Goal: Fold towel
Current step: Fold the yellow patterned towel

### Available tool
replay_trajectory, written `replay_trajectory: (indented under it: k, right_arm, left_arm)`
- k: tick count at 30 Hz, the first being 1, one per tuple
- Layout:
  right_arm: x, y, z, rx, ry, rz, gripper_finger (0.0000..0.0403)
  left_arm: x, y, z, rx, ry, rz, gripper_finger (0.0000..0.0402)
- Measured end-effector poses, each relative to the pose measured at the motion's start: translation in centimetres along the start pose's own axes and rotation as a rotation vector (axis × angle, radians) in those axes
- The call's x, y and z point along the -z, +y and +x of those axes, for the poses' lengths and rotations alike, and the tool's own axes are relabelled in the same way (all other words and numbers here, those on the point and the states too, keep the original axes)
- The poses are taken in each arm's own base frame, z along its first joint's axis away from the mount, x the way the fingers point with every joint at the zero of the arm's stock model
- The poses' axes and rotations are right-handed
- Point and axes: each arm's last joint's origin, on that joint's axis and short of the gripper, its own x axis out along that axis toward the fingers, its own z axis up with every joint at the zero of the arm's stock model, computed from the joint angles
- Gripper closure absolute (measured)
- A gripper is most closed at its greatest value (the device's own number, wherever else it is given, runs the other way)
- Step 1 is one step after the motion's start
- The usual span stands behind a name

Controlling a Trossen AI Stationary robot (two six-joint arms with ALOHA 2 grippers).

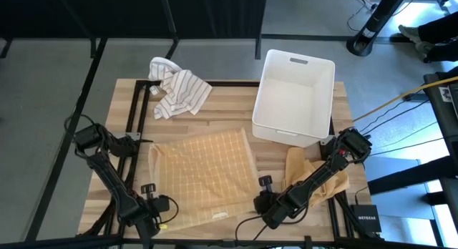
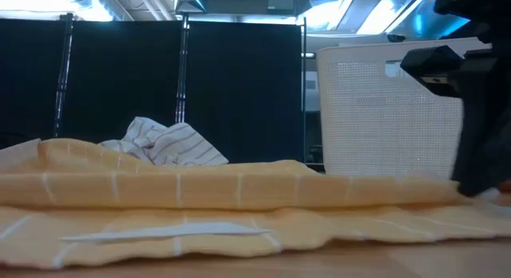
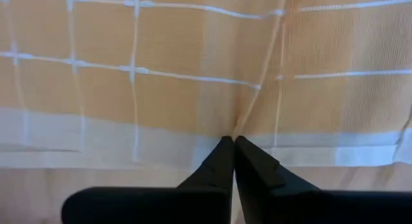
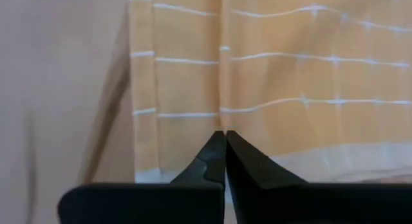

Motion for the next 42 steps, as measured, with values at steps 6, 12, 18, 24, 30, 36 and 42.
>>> replay_trajectory:
  k: [6,12,18,24,30,36,42]
  right_arm:
    - [-0.8,-0.3,-0.6,0.082,-0.025,-0.008,0.0398]
    - [-2.5,-0.8,-2.8,0.139,0.033,-0.052,0.0400]
    - [-4.0,-1.2,-4.7,0.148,0.060,-0.062,0.0401]
    - [-3.6,-0.8,-4.6,0.048,0.113,-0.031,0.0402]
    - [-3.4,-0.5,-4.6,0.003,0.134,-0.012,0.0402]
    - [-3.1,0.2,-4.9,-0.070,0.165,0.026,0.0402]
    - [-2.5,0.9,-5.1,-0.074,0.170,0.025,0.0403]
  left_arm:
    - [-0.6,-0.2,-2.4,0.060,-0.088,-0.026,0.0399]
    - [-1.4,-1.4,-6.0,0.235,-0.139,-0.085,0.0400]
    - [-1.4,-2.4,-8.0,0.336,-0.159,-0.120,0.0401]
    - [-0.4,-3.5,-6.5,0.403,-0.161,-0.126,0.0401]
    - [0.3,-4.3,-5.7,0.519,-0.219,-0.137,0.0401]
    - [0.3,-4.7,-4.8,0.621,-0.274,-0.148,0.0401]
    - [0.1,-6.2,-3.4,0.724,-0.320,-0.132,0.0401]
